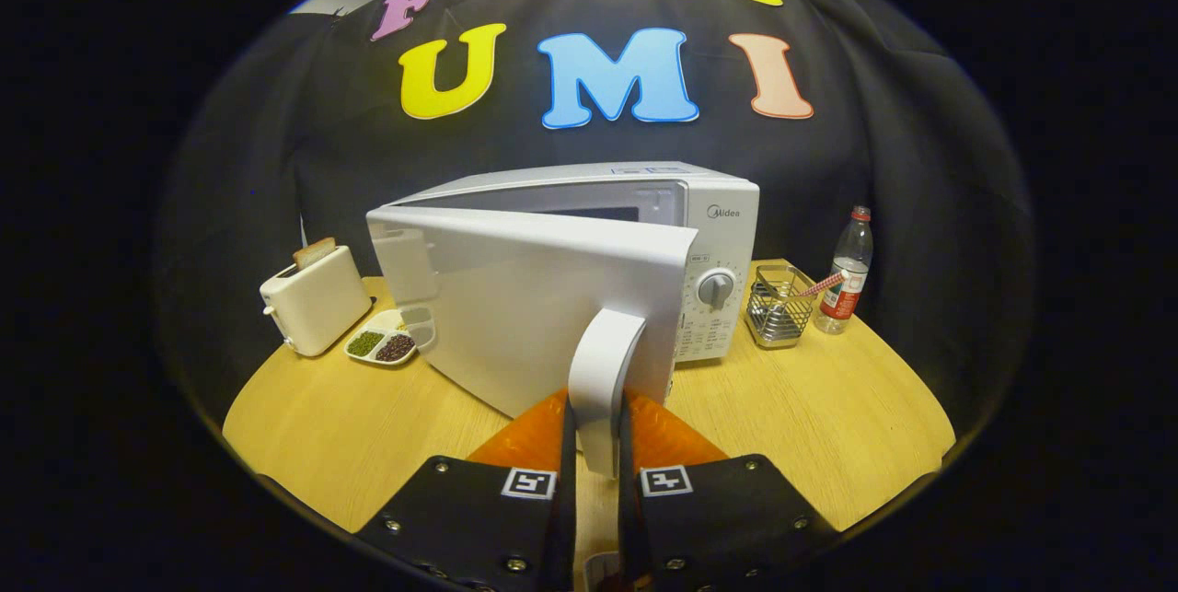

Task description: Open the microwave, put the food inside, and close the microwave door.

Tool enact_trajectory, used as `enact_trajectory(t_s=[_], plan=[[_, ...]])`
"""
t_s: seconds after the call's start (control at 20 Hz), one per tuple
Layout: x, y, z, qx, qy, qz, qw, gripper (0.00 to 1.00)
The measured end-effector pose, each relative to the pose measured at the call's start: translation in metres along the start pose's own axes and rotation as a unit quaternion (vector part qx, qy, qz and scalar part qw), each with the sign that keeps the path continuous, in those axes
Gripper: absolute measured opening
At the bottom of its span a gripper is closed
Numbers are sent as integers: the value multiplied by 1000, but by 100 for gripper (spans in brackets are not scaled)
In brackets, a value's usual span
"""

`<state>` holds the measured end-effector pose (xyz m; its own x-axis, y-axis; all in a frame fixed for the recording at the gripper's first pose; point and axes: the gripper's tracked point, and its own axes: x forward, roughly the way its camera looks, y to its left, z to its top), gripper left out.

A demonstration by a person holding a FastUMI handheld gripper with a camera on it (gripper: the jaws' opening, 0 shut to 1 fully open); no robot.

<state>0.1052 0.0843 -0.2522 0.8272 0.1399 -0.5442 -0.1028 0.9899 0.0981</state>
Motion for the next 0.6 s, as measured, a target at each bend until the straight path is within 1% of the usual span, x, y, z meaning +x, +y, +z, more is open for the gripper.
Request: enact_trajectory(t_s=[0.35,0.6], plan=[[-42,48,-22,0,-5,2,1000,20],[-60,83,-36,4,-12,-3,1000,20]])
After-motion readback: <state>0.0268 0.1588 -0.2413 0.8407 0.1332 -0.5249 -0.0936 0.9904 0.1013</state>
